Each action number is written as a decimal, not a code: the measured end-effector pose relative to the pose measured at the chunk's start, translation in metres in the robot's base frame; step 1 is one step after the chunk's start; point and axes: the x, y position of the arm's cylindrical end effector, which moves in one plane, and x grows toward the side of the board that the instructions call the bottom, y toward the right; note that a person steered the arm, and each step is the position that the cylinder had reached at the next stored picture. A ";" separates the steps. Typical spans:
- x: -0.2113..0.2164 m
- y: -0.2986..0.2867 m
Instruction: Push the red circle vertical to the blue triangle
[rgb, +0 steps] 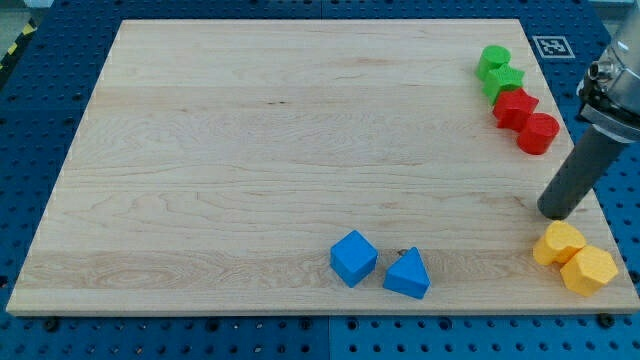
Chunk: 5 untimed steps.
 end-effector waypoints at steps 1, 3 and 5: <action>0.000 0.013; 0.000 0.039; 0.003 0.042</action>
